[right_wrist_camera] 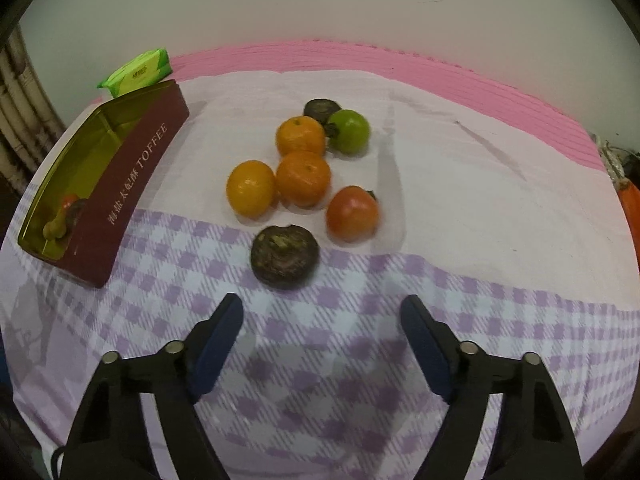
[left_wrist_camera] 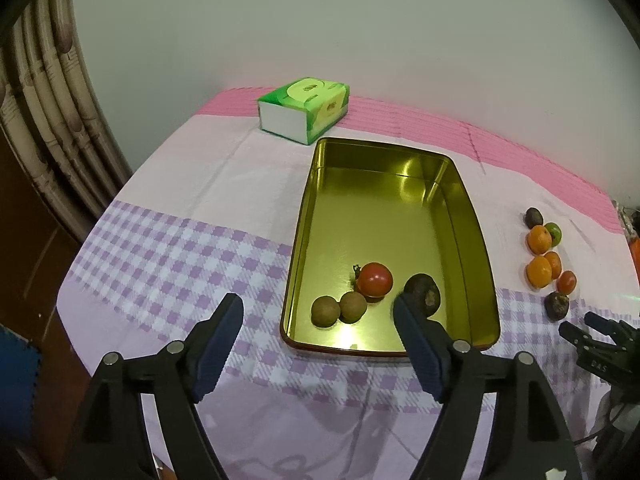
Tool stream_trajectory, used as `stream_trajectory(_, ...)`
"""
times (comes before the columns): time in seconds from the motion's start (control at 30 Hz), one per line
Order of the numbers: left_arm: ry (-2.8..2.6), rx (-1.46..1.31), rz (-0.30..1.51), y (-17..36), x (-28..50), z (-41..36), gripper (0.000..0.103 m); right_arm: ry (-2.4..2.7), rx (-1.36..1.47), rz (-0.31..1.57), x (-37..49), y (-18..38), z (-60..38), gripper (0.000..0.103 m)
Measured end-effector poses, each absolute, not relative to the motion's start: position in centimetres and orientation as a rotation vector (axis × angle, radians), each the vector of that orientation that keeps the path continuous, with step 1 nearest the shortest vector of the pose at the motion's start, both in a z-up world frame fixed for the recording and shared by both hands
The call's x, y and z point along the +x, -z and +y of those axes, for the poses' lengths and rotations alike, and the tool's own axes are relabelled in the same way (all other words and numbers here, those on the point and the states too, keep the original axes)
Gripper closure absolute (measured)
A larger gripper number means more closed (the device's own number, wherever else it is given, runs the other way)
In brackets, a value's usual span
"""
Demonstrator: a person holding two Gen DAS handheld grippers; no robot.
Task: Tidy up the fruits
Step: 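Move the right gripper to the dark brown round fruit and close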
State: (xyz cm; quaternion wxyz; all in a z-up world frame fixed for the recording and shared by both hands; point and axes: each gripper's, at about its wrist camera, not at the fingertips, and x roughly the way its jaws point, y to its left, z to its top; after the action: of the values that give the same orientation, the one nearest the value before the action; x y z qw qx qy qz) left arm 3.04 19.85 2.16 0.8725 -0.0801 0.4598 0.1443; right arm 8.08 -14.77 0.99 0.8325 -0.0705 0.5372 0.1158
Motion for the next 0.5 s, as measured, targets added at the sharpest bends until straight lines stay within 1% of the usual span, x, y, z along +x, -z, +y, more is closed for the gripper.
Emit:
stream_trajectory(0.07,-0.307,-0.167,0.962,-2.1,3.0,19.9,0.026,-0.252,-0.148,1.144,8.4,-0.8,-14.4,0.032)
stream_trajectory(0.2,-0.312,-0.171,0.968,-2.1,3.0,20.1,0.024,-0.26,-0.15,1.149,9.2,-0.3,-13.5,0.035)
stream_trajectory(0.33,-0.331,-0.182,0.969,-2.1,3.1,20.4,0.022,-0.269,-0.153,1.162,10.1,0.4,-12.4,0.046)
stream_trajectory(0.43,-0.347,-0.194,0.968,-2.0,3.0,20.8,0.022,-0.265,-0.151,1.169,10.5,0.9,-12.1,0.05)
stream_trajectory(0.5,-0.35,-0.202,0.974,-1.9,3.0,21.0,0.022,-0.264,-0.148,1.17,10.5,1.0,-12.1,0.05)
